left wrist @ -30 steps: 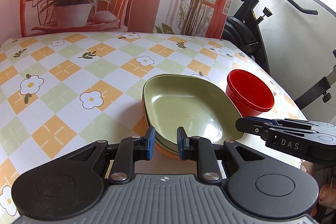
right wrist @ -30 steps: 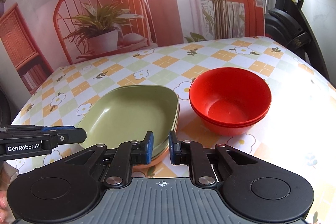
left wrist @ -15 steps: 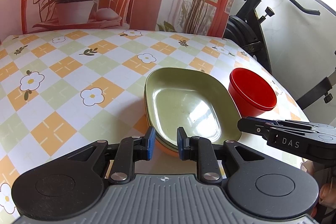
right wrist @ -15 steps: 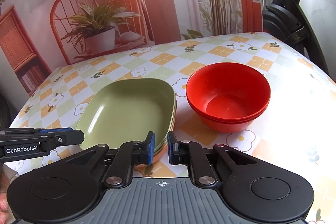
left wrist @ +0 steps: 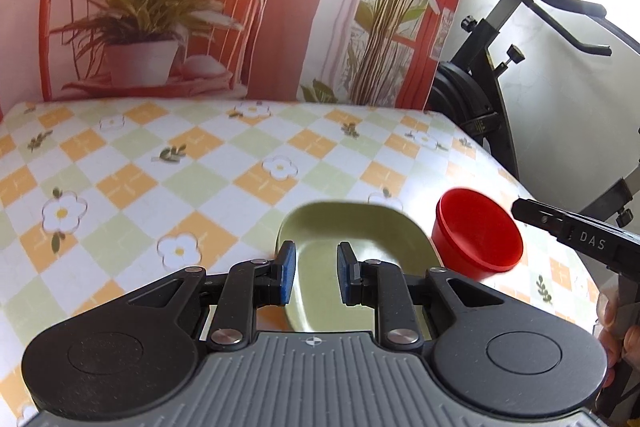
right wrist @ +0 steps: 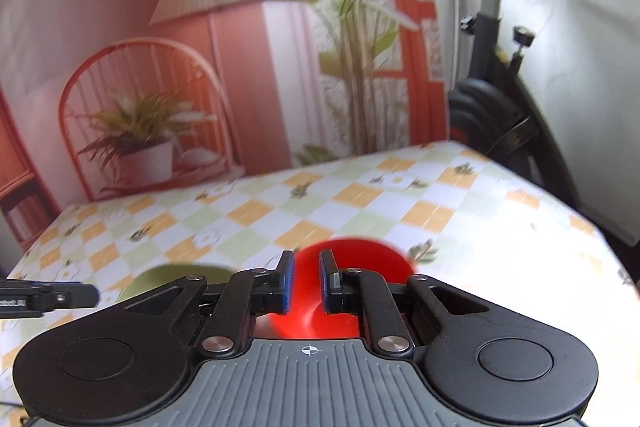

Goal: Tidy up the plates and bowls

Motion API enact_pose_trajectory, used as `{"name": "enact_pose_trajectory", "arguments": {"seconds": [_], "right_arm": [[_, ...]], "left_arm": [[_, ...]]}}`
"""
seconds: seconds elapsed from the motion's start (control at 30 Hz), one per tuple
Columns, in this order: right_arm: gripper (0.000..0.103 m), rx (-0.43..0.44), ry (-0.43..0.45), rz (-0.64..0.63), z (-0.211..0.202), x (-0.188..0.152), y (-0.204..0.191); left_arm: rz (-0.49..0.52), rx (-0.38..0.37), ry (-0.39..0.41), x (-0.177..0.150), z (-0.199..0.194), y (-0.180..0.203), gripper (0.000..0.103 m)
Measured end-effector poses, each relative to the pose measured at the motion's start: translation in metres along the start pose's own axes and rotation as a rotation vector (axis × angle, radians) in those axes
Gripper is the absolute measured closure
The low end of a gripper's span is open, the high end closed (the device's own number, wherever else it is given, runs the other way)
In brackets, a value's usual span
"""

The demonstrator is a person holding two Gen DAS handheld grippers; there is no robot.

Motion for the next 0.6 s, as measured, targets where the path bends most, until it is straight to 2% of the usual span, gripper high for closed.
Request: {"name": "enact_pose_trajectory", "arguments": {"seconds": [0.23,0.43,0.6], "right_arm": [[0.088,-0.070,0.055,0.053,0.011,0.019,0.046],[0.086,-0.078,-0.005,0.126,0.030,-0.001,0.067],[0.085,-0.064,-0.063,0.175,0.044,-0.022,0.074]], "left_arm": [[0.037,-0.029,0.015,0.032,0.017,0.023,0.080],[0.090,-0.089,-0.039,0.035,0.049,0.058,0.080],[0.137,-0.148,-0.116,0.028,0.084,0.086,0.079]]}}
Point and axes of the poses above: each gripper's, at about its wrist camera, not at the fingertips, and z roughly the way its jaws point, y to its right, x to its top, the point moved 9 cm from there along z, roughly the way its jaws point, and after that the axes turned 9 degrees about -x, right-handed, at the moved point
